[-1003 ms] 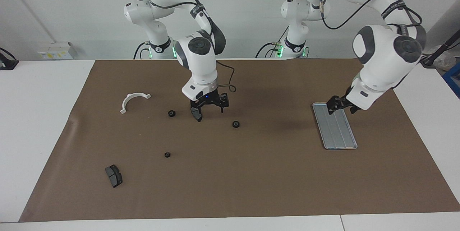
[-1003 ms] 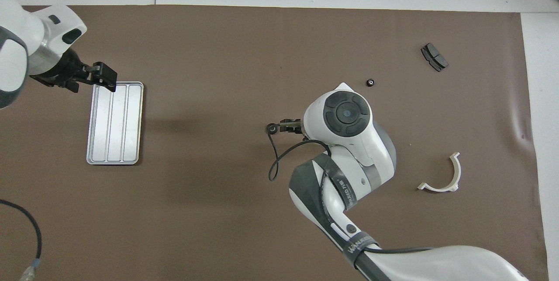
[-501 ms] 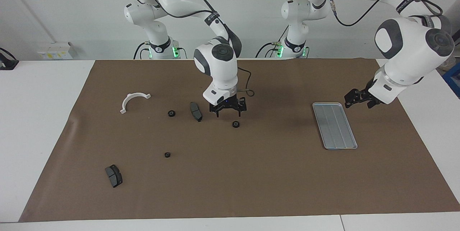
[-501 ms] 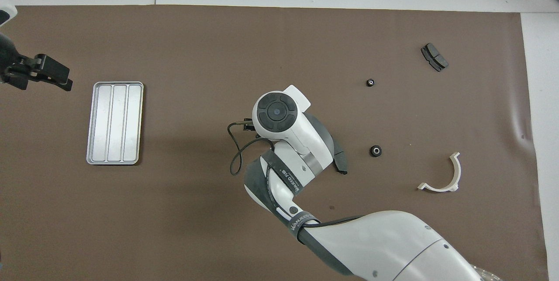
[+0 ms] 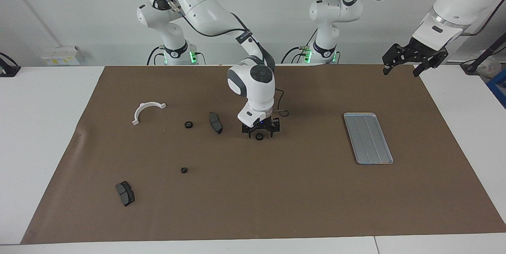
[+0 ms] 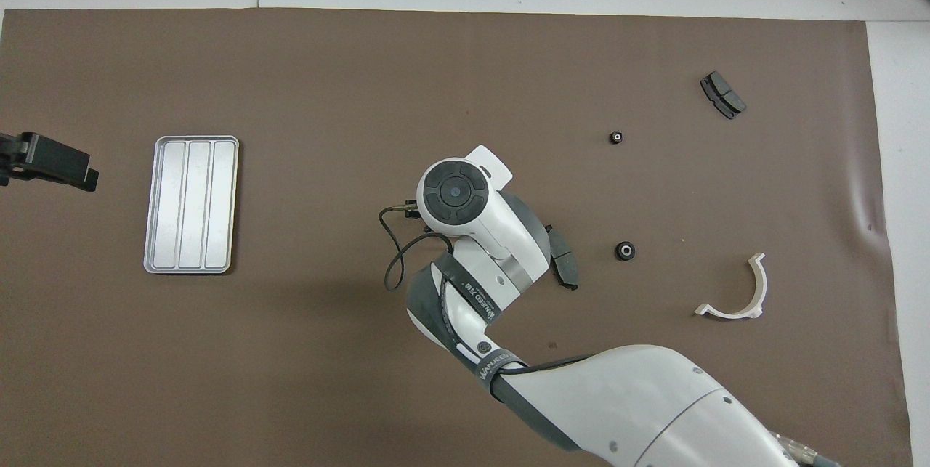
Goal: Place bearing gear from tray to pile
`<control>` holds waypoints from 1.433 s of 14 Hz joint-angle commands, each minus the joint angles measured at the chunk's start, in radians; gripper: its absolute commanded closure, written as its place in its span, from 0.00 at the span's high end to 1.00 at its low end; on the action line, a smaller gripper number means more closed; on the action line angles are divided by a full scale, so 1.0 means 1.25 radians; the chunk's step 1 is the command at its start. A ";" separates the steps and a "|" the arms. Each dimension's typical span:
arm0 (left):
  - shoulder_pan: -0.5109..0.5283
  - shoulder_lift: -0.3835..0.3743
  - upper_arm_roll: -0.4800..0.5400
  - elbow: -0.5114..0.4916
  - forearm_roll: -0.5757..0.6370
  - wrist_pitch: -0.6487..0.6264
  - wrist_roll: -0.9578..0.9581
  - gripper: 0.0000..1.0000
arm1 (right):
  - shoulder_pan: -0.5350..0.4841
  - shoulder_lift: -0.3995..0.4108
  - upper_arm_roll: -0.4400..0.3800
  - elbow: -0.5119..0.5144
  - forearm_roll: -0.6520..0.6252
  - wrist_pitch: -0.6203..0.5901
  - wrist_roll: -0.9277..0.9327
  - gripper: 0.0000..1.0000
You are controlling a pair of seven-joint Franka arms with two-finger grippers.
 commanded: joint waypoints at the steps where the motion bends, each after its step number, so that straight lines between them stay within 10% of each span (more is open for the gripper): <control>1: -0.008 -0.083 0.004 -0.142 -0.005 0.069 0.002 1.00 | -0.002 -0.001 0.000 -0.017 -0.017 0.029 0.020 0.62; 7: -0.021 -0.079 0.004 -0.144 -0.003 0.157 0.007 1.00 | -0.011 -0.006 -0.004 -0.008 -0.017 0.013 0.019 0.15; 20: -0.019 -0.076 0.004 -0.143 0.002 0.178 0.007 1.00 | -0.299 -0.272 -0.005 -0.296 -0.017 0.019 -0.304 0.11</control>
